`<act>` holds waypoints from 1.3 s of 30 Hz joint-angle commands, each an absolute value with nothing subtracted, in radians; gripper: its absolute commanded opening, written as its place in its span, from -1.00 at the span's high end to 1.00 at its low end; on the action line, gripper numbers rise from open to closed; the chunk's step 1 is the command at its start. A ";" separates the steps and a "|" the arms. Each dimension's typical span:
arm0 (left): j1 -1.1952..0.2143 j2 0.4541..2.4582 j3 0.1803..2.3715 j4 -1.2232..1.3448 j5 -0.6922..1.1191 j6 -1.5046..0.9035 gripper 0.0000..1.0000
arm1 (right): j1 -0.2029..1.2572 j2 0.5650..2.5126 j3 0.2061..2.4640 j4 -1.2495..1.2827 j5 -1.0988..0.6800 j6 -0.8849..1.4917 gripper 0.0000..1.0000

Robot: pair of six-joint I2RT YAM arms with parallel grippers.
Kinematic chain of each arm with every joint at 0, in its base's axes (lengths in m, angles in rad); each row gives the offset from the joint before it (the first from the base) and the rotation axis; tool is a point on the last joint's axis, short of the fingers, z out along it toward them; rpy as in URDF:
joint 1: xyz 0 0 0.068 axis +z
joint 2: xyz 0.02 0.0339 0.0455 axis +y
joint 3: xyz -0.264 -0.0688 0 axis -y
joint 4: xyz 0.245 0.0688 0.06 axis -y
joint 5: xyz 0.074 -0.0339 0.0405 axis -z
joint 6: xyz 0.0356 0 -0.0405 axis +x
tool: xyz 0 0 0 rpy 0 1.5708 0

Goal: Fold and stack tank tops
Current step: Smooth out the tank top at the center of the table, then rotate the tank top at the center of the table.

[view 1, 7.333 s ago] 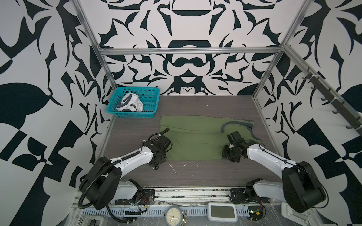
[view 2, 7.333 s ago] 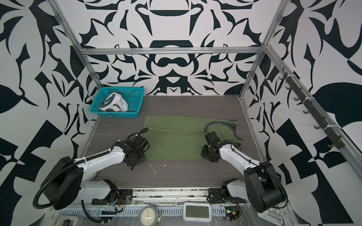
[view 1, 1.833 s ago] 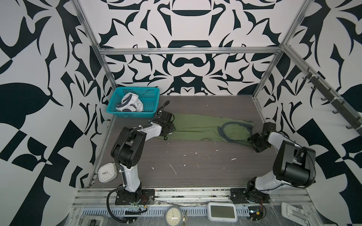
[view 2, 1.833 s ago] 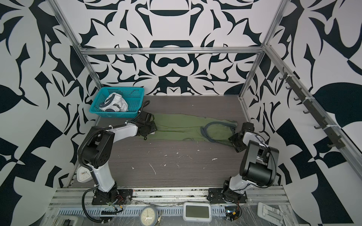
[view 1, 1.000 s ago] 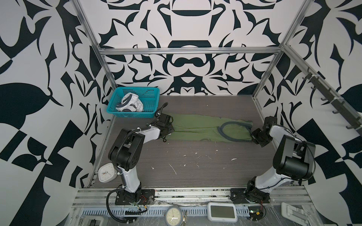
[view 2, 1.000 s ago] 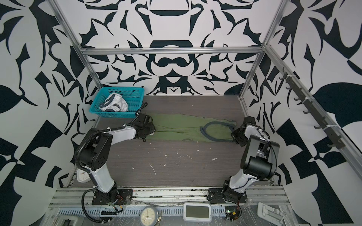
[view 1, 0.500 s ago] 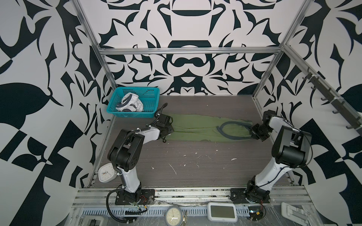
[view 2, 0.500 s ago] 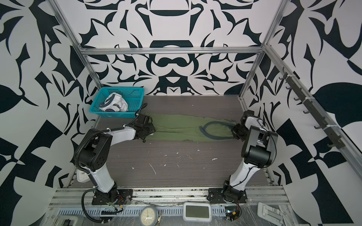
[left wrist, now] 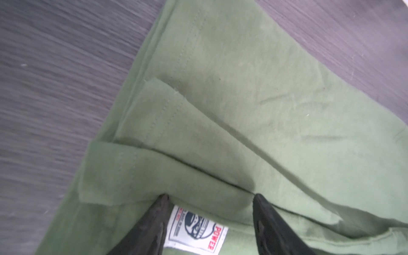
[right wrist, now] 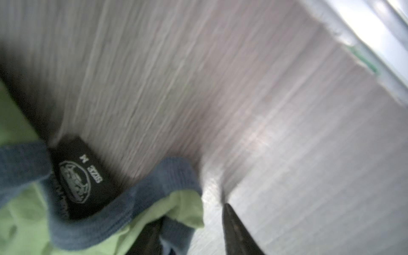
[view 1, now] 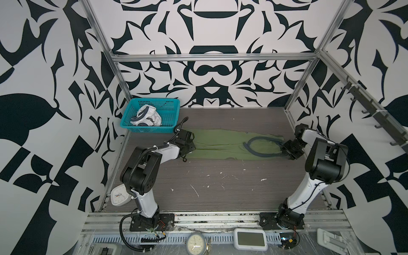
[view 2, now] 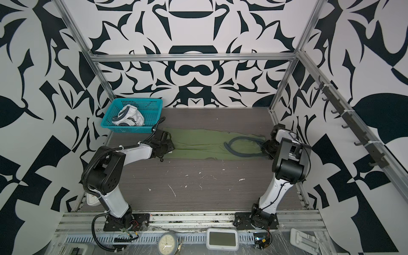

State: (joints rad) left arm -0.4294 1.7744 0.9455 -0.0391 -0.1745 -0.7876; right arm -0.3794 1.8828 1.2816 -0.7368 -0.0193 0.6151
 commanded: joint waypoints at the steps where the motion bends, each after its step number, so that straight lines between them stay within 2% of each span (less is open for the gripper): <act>1: -0.420 1.790 0.913 -0.206 -0.159 -0.793 -0.29 | -0.348 1.738 1.287 -0.768 0.068 0.600 -0.62; 2: -0.420 1.791 0.913 -0.205 -0.154 -0.794 -0.29 | -0.334 1.709 1.286 -0.777 0.081 0.592 -0.87; 3: -0.421 1.792 0.913 -0.205 -0.152 -0.795 -0.29 | -0.319 1.687 1.285 -0.790 0.097 0.586 -0.89; 8: -0.425 1.784 0.895 -0.222 -0.160 -0.801 -0.29 | -0.186 1.588 1.253 -0.822 0.142 0.553 -0.90; 12: -0.434 1.766 0.867 -0.236 -0.172 -0.804 -0.29 | -0.018 1.559 1.196 -0.772 0.072 0.559 -0.90; 15: -0.445 1.753 0.836 -0.245 -0.175 -0.811 -0.29 | 0.117 1.607 1.192 -0.743 0.027 0.572 -0.86; 20: -0.472 1.705 0.769 -0.265 -0.178 -0.837 -0.29 | 0.232 1.752 1.254 -0.716 0.003 0.560 -0.82; 24: -0.505 1.664 0.720 -0.286 -0.182 -0.862 -0.29 | 0.263 1.866 1.326 -0.735 0.024 0.533 -0.80; 31: -0.624 1.585 0.609 -0.312 -0.173 -0.970 -0.30 | 0.262 2.053 1.501 -0.811 0.180 0.466 -0.73; 39: -0.904 1.481 0.571 -0.345 -0.184 -1.192 -0.31 | 0.260 2.268 1.817 -0.896 0.245 0.308 -0.74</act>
State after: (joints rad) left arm -0.8265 1.4590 0.6342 -0.1326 -0.2550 -1.0443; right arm 0.2642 2.2047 1.7359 -0.8509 0.1654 0.3912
